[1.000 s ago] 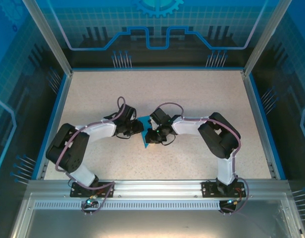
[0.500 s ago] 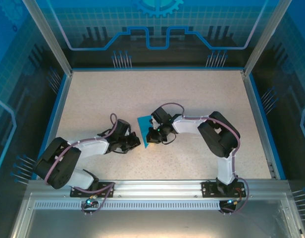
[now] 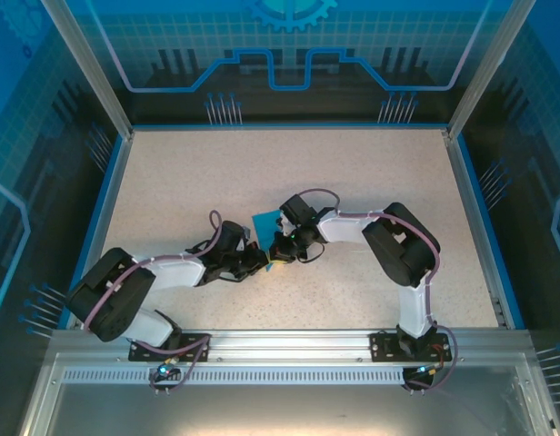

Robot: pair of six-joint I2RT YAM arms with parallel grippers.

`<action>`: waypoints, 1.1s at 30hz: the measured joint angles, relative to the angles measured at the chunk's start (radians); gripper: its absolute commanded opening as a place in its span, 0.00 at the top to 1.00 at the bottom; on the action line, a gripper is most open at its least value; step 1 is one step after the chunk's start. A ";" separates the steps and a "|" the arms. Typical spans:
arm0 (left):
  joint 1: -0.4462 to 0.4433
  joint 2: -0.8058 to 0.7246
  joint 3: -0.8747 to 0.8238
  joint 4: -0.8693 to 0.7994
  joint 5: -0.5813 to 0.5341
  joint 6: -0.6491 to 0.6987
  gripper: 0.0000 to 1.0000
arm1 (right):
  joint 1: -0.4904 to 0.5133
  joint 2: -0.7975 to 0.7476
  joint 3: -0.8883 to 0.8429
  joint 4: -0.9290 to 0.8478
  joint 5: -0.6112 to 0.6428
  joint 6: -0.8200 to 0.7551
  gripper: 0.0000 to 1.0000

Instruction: Fold a paper plane with a square sheet of paper (pick it up from the middle)

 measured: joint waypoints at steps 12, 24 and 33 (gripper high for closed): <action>-0.009 0.052 0.027 -0.048 -0.014 -0.003 1.00 | -0.014 0.002 -0.019 0.041 -0.041 0.037 0.95; -0.021 0.068 0.110 -0.192 -0.069 0.024 1.00 | -0.032 0.007 -0.004 0.042 -0.026 -0.078 0.95; -0.024 0.091 0.161 -0.266 -0.081 0.050 1.00 | -0.109 0.032 0.057 0.017 0.002 -0.190 0.94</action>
